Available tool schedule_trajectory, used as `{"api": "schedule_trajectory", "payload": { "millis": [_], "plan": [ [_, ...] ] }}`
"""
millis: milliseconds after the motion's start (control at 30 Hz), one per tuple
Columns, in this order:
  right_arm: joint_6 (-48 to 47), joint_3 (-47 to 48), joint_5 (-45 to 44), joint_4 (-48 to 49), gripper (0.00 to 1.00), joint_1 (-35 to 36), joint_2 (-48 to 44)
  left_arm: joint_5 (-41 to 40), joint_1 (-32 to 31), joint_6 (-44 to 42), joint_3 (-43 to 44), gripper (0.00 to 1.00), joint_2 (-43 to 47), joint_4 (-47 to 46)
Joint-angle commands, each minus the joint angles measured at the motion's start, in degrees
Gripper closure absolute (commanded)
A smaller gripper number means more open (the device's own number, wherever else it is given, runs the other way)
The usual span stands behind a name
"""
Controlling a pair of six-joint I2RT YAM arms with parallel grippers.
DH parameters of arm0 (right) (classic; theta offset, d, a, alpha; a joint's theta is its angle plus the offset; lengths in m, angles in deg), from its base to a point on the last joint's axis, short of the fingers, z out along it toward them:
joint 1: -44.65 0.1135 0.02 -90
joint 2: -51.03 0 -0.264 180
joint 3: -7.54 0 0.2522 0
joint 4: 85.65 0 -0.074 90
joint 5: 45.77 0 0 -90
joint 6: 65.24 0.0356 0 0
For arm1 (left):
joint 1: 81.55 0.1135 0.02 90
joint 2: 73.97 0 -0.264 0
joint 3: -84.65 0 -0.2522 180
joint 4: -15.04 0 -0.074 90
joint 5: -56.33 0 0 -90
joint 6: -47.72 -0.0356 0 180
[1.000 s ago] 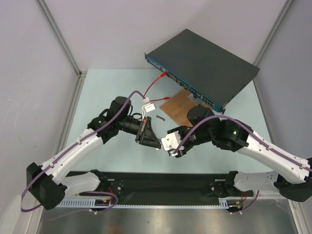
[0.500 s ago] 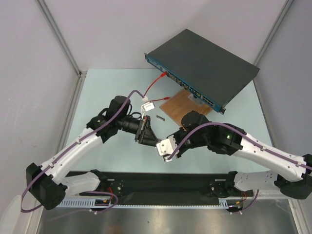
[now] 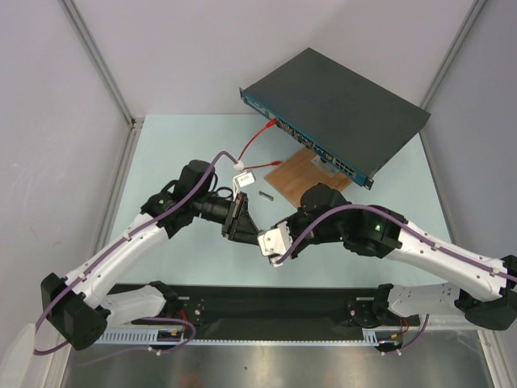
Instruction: Insert the plug into the switch port
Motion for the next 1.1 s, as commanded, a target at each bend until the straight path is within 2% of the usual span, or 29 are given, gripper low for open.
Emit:
{"api": "schedule_trajectory", "payload": {
  "millis": [0,67,233,300,333,400,433,500,533,567,733,833,867,933,1000,1067],
  "plan": [
    [-1.6,0.4,-1.0,1.8,1.0,0.9,-1.0,0.7,-0.1,-1.5,1.6,0.7,1.0,-1.0],
    [-2.0,0.4,-1.0,1.6,1.0,1.0,-1.1,0.7,-0.1,-1.4,1.6,0.77,1.0,-1.4],
    [-2.4,0.2,-0.5,1.5,1.0,1.3,-1.4,1.1,-0.1,-0.6,1.4,0.78,0.6,-2.8],
    [-2.0,0.1,-1.3,1.7,1.0,1.3,-1.6,0.8,-0.2,-0.9,1.7,0.9,0.5,-3.0],
    [-1.2,0.2,-2.0,2.0,0.82,1.3,-1.5,-0.7,-0.2,-1.3,1.9,0.99,0.5,-2.6],
    [0.1,0.4,-4.3,2.2,0.53,1.0,-1.6,-2.8,-0.2,-2.8,3.0,1.0,0.6,-2.0],
    [0.5,0.5,-4.7,2.1,0.32,0.3,-1.9,-5.9,-0.2,-3.6,3.5,1.0,0.6,-1.2],
    [1.4,0.8,-4.4,1.2,0.2,-1.0,-3.4,-9.3,-0.1,-4.9,4.8,1.0,0.9,-1.4],
    [2.4,0.9,-4.0,0.7,0.09,-1.4,-3.9,-11.0,-0.1,-5.3,5.2,1.0,1.2,-1.6],
    [3.2,0.9,-4.0,0.3,0.07,-2.3,-4.5,-14.5,-0.1,-5.8,5.5,1.0,1.3,-1.7],
    [8.1,0.9,-3.4,-0.5,0.02,-6.9,-8.0,-20.8,-0.1,-7.3,6.9,1.0,2.0,-3.4],
    [17.4,1.6,1.0,1.7,0.01,-12.5,-10.1,-26.2,-0.1,-10.0,8.5,1.0,2.1,-3.8],
    [24.6,1.3,5.5,2.5,0.0,-14.7,-10.9,-28.4,-0.2,-10.7,10.2,1.0,1.9,-3.9],
    [32.0,0.5,8.2,6.3,0.0,-20.7,-13.0,-36.8,-1.3,-13.8,12.8,1.0,0.2,-2.3],
    [41.6,0.2,9.9,8.4,0.0,-26.7,-13.9,-43.5,-3.8,-16.5,16.4,1.0,-1.7,-1.0],
    [51.1,0.4,11.8,10.2,0.0,-30.3,-15.3,-47.0,-7.6,-20.7,17.7,1.0,-2.3,-0.9]
  ]
}}
